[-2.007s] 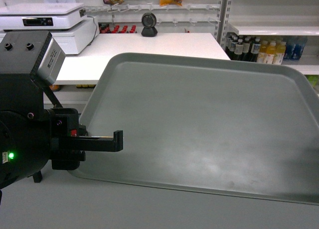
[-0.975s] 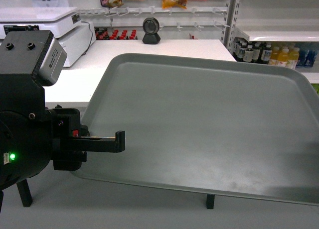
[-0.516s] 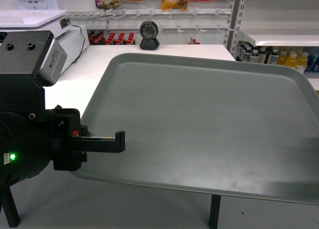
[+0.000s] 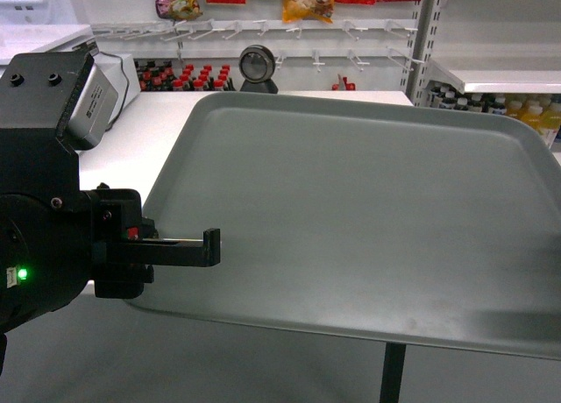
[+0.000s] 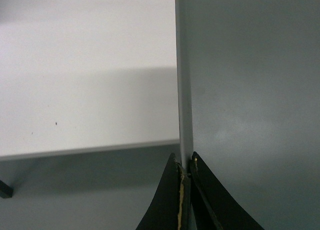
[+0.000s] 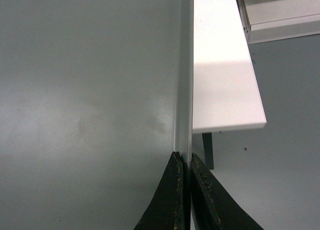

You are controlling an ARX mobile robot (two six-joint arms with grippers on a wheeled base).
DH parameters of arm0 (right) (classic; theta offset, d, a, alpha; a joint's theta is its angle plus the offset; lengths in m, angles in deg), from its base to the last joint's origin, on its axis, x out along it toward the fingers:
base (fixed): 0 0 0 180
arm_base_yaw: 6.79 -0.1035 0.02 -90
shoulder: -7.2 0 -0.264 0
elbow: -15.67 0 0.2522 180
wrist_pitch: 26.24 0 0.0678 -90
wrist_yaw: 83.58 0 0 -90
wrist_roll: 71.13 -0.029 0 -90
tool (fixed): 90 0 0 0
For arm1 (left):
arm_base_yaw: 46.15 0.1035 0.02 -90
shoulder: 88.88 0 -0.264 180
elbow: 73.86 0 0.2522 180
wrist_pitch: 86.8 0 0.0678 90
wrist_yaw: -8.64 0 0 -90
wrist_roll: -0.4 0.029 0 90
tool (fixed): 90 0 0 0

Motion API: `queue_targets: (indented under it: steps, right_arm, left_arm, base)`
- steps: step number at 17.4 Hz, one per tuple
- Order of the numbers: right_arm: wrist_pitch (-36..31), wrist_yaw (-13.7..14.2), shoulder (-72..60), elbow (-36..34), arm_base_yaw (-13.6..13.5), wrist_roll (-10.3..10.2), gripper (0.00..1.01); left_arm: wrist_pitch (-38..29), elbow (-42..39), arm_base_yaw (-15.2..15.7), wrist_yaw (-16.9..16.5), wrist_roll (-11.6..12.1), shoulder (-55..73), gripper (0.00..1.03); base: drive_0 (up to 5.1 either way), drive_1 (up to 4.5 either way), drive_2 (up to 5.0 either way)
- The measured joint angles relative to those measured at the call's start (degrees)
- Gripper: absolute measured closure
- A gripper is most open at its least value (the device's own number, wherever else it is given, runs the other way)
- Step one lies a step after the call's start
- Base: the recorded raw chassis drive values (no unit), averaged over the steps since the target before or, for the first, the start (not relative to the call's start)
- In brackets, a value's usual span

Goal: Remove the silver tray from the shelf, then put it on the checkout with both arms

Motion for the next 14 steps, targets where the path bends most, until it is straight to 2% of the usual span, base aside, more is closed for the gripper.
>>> queue_targets:
  steps: [14]
  right_arm:
    - [0.0,0.0,0.0,0.0,0.0,0.0,0.99]
  left_arm:
    - [0.2,0.0,0.0,0.1,0.0,0.0,1.0]
  base:
    - [-0.1,4.04,-4.2]
